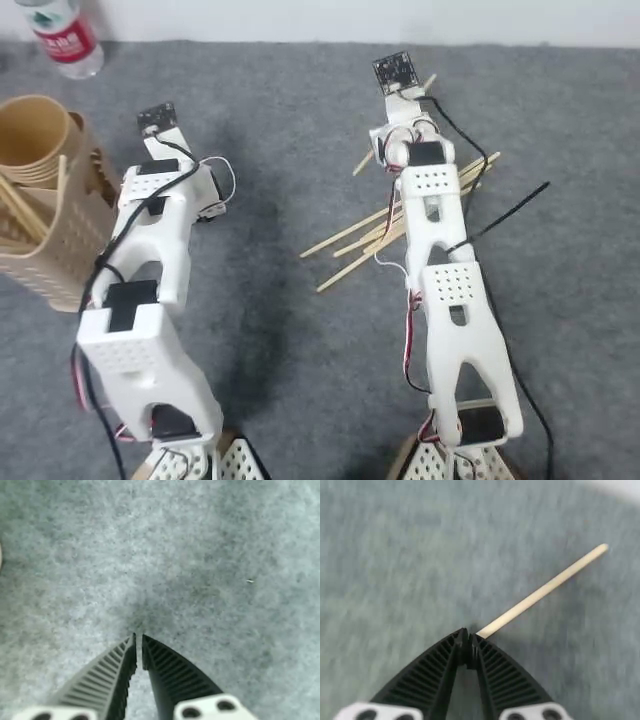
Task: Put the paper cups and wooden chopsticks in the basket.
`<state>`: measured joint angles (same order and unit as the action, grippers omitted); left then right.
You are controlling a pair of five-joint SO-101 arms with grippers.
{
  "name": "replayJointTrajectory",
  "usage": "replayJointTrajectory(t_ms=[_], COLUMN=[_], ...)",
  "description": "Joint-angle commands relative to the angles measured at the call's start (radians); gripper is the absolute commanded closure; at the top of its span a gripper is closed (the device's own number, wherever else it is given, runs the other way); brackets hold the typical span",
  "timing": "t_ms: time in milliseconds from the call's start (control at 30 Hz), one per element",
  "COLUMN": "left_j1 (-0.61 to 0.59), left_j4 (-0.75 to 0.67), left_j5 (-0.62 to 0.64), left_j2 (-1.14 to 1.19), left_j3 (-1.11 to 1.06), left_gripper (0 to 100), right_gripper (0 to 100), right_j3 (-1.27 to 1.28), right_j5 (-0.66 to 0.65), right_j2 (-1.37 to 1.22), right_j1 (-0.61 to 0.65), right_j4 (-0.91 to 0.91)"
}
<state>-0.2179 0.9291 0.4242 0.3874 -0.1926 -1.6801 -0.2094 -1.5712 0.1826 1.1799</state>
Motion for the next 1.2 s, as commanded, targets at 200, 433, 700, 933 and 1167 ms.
replayJointTrajectory(t_ms=[200, 433, 700, 933, 1167], left_j1=[0.006, 0.005, 0.005, 0.006, 0.011], left_j4=[-0.014, -0.014, -0.014, -0.014, -0.015], left_j5=[0.0, 0.0, 0.0, 0.0, 0.0], left_j2=[-0.061, -0.061, -0.061, -0.061, -0.061], left_j3=[0.007, 0.004, 0.004, 0.007, 0.008], left_gripper=[99, 99, 99, 99, 99], right_gripper=[99.1, 99.1, 99.1, 99.1, 99.1], right_j3=[0.0, 0.0, 0.0, 0.0, 0.0], right_j5=[-0.018, -0.025, -0.026, -0.143, -0.164], right_j2=[0.214, 0.326, 0.157, -0.053, -0.122], right_j1=[-0.174, -0.2, -0.048, -0.001, -0.002], right_j4=[0.619, 0.43, -0.145, -0.521, -0.446])
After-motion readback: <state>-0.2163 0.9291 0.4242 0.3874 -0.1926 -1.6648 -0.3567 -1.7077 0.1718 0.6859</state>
